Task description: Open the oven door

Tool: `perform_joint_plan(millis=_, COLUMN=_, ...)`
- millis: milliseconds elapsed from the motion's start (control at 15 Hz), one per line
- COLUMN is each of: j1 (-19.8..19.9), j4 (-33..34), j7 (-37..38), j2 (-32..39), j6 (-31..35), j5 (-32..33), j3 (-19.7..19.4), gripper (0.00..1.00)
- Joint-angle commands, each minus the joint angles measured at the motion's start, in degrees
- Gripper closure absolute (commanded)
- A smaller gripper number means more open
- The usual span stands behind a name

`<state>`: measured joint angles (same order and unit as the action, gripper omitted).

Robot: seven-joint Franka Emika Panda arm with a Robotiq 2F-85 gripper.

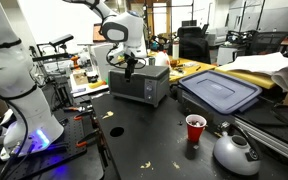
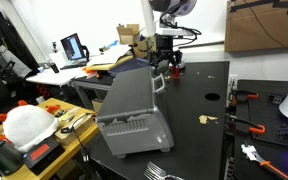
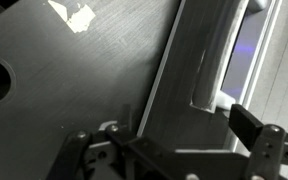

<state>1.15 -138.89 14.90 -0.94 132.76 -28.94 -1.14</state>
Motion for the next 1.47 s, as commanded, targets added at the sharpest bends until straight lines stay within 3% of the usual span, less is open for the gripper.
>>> perform_joint_plan(millis=0, j1=-0.2, j4=-1.2, j7=0.1, j2=-1.9, j6=-3.0, j5=-2.4, j3=0.1, gripper=0.0)
perform_joint_plan(millis=467, j1=0.0, j4=-2.8, j7=0.5, j2=-1.3, j6=-5.0, j5=-3.3, j3=-0.1, gripper=0.0)
perform_joint_plan(millis=1400, j1=1.9, j4=-8.2, j7=-11.7, j2=1.0, j6=-3.7, j5=-20.2, j3=-1.5, gripper=0.0)
